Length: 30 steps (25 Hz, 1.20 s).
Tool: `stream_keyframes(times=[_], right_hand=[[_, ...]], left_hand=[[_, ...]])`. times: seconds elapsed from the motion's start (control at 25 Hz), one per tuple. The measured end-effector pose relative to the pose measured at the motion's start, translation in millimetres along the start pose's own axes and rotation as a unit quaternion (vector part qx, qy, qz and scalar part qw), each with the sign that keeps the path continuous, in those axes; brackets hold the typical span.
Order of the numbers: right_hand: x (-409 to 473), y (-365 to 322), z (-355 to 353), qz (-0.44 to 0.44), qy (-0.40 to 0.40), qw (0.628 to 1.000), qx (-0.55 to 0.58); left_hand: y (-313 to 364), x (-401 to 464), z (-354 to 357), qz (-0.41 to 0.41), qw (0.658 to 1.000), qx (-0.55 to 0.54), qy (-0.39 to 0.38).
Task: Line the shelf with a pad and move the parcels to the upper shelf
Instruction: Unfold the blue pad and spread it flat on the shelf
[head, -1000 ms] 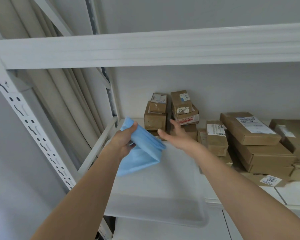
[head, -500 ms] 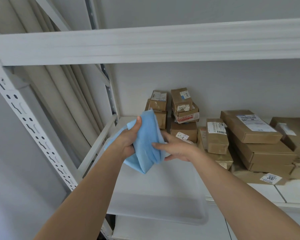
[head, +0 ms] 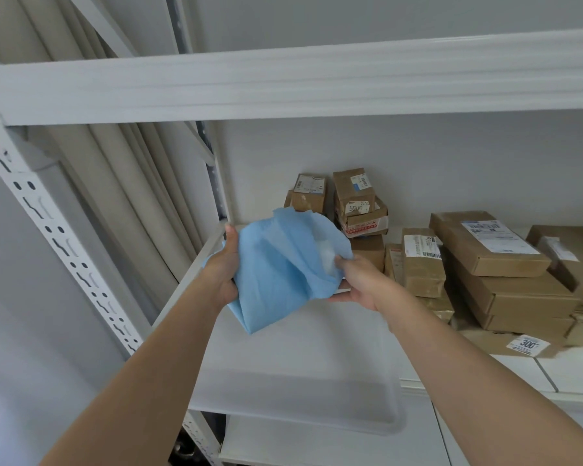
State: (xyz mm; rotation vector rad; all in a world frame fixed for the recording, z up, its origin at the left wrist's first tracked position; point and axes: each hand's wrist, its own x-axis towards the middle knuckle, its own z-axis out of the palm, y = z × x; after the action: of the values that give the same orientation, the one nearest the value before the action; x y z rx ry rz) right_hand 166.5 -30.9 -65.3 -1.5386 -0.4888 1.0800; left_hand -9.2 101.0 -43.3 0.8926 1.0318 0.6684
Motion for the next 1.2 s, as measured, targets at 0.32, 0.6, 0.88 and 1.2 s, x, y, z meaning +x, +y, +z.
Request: stream_keyframes(times=[0.32, 0.6, 0.88, 1.2], right_hand=[[8, 12, -17, 0.06, 0.014, 0.982, 0.178], [19, 13, -14, 0.107, 0.055, 0.967, 0.223], [7, 18, 5, 0.168, -0.008, 0.979, 0.112], [13, 19, -5, 0.192, -0.021, 0.978, 0.08]], left_hand=[[3, 10, -13, -0.036, 0.999, -0.007, -0.001], [-6, 11, -12, 0.001, 0.998, -0.061, -0.005], [-46, 3, 3, -0.012, 0.995, 0.035, -0.092], [-53, -8, 16, -0.086, 0.967, 0.129, -0.201]])
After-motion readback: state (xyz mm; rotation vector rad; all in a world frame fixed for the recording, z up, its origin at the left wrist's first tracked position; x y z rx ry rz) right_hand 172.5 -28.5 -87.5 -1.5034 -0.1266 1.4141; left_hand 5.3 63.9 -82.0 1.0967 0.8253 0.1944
